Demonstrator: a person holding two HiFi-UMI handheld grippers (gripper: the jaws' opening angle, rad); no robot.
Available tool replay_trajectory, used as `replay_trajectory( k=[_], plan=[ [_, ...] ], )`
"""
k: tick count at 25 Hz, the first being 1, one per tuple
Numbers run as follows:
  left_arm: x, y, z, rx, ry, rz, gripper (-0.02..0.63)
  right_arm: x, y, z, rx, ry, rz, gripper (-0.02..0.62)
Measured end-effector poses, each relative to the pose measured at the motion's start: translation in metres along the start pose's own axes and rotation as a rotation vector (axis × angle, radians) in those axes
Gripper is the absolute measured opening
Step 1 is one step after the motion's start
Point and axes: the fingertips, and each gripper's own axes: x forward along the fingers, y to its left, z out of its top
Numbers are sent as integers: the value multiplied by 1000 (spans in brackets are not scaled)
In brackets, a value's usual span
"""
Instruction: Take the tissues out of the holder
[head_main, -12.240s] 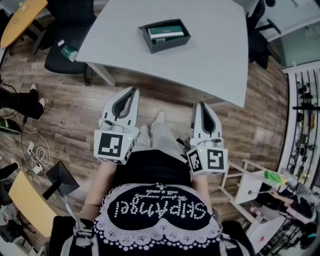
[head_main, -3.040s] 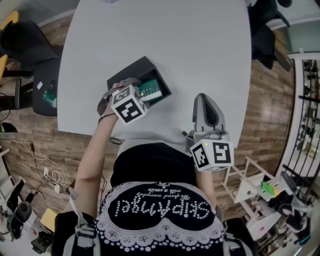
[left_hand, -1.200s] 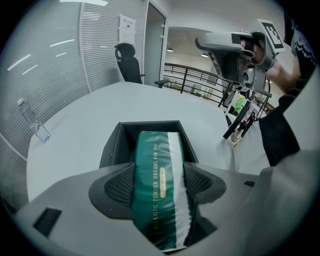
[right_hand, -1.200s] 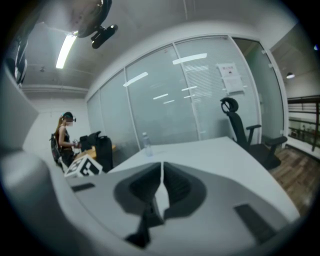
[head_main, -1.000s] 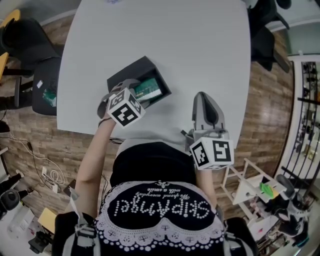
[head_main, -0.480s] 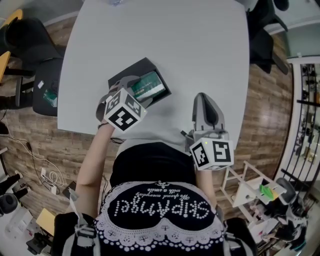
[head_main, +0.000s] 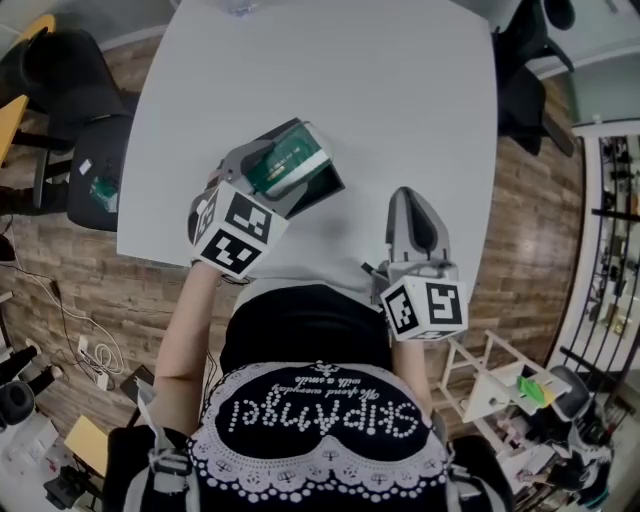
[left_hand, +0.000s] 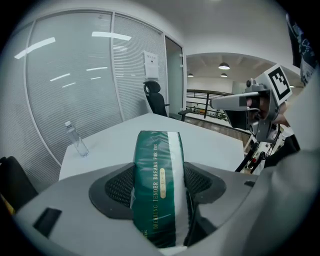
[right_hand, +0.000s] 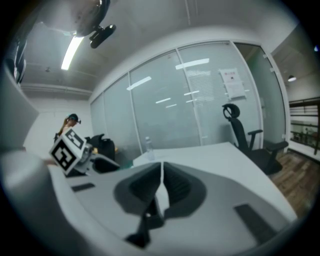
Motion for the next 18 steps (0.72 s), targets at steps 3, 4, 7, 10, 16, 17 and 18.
replay_trajectory(
  k=[3,4,7,10,16,17,18],
  plan=[
    [-11,3,11,-19,-53,32,327,-5,-1,2,-3,-10,-1,35],
    [-15,4,16,-26,-73,42,327,-7,-1,3,-3,-14,-2,35],
    [-31,8,31,-47,-134,81,327,-10,-2,8,-5,-24,-3,35],
    [-47,14,43,-75,-201,124,327,-12,0,12,-7,-33,-4,35],
    [-72,22,56,-113,-296,193,327,-16,2,20,-10,-56,-2,35],
    [-75,23,57,-117,-310,203,327,-17,2,21,-11,-59,-3,35],
    [-79,24,59,-122,-323,213,327,-17,2,22,-13,-61,-4,35]
  ],
)
